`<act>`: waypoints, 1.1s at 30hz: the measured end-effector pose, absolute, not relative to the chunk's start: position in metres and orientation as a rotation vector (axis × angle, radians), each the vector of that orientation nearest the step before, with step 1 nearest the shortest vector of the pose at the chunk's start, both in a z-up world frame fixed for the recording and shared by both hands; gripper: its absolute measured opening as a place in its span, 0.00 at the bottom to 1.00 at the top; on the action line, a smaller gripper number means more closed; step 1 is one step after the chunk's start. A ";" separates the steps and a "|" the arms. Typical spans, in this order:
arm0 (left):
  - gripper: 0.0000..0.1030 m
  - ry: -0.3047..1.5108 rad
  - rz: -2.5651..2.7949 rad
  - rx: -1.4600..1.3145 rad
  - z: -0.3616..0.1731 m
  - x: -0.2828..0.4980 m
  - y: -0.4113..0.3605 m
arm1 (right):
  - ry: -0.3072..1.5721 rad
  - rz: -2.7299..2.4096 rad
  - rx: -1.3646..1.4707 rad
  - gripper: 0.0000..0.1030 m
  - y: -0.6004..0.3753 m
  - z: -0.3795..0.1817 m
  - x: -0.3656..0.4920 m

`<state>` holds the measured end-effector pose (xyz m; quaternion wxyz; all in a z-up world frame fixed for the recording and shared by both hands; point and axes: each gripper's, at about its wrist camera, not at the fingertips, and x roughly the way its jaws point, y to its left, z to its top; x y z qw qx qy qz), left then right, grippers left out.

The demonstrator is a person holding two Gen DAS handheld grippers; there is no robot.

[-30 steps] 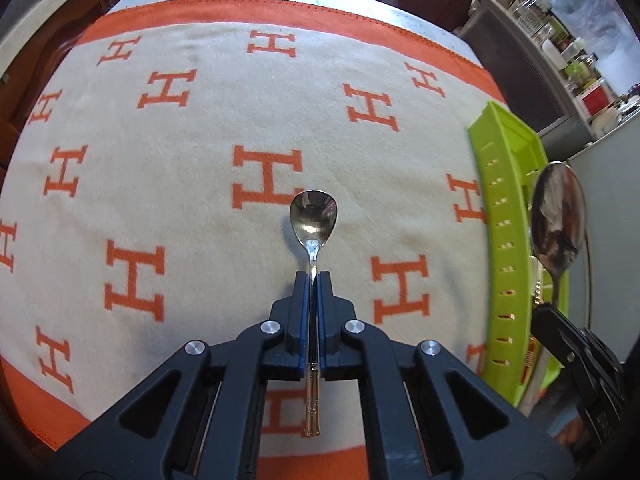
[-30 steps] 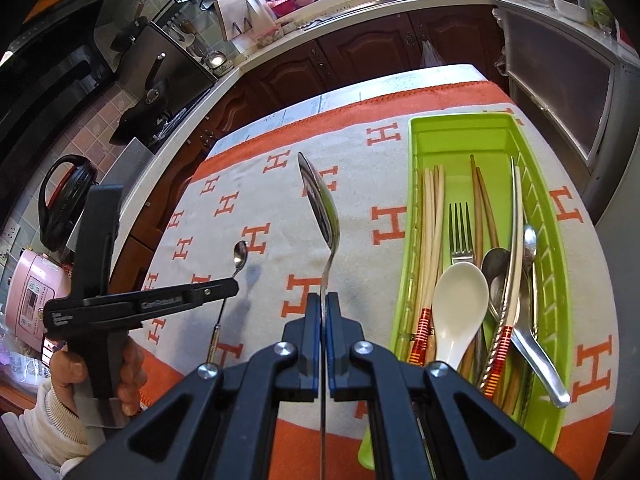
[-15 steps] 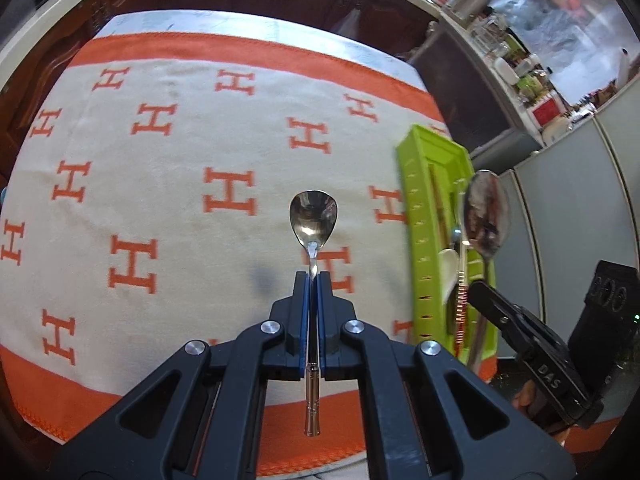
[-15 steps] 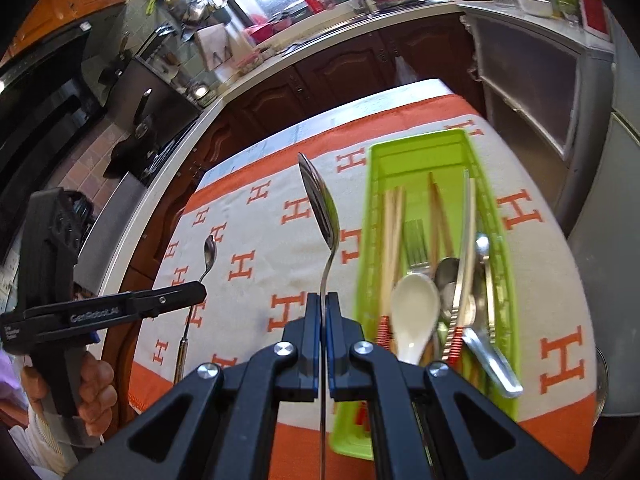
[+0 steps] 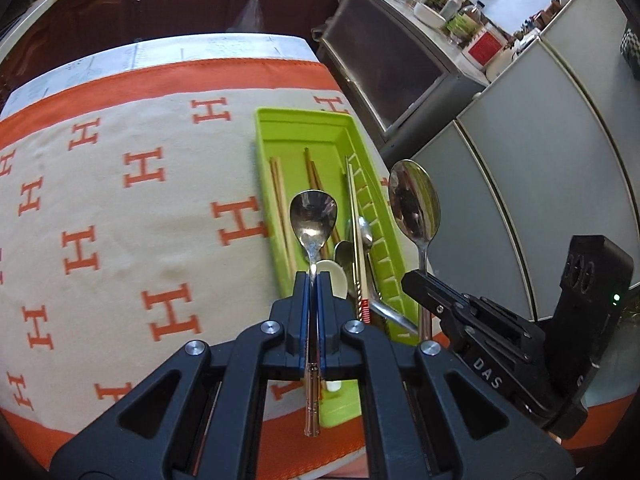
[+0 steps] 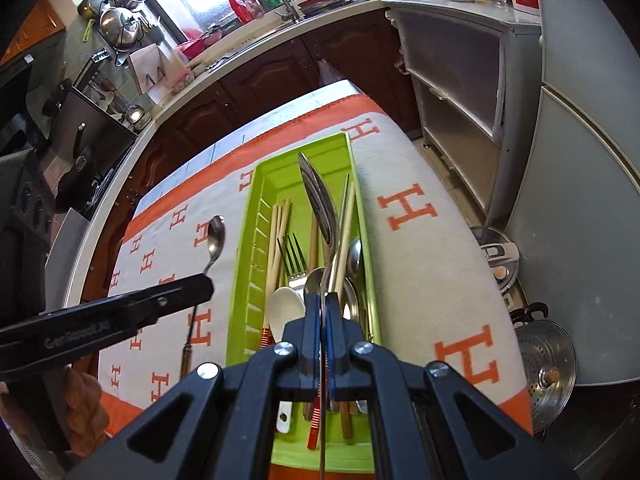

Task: Organize utensils
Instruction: 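Lower both spoons into the green tray and open both tools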

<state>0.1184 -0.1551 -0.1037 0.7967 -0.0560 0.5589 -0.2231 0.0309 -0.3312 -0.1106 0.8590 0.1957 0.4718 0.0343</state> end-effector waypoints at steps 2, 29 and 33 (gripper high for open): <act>0.01 1.212 -0.471 -0.112 -0.112 0.123 -0.166 | 0.991 0.074 0.416 0.02 -0.333 -0.111 0.031; 0.03 1.232 -0.412 -0.051 -0.136 0.136 -0.177 | 1.033 0.114 0.398 0.02 -0.321 -0.119 0.048; 0.07 1.185 -0.397 -0.022 -0.126 0.125 -0.162 | 1.060 0.121 0.381 0.02 -0.313 -0.125 0.057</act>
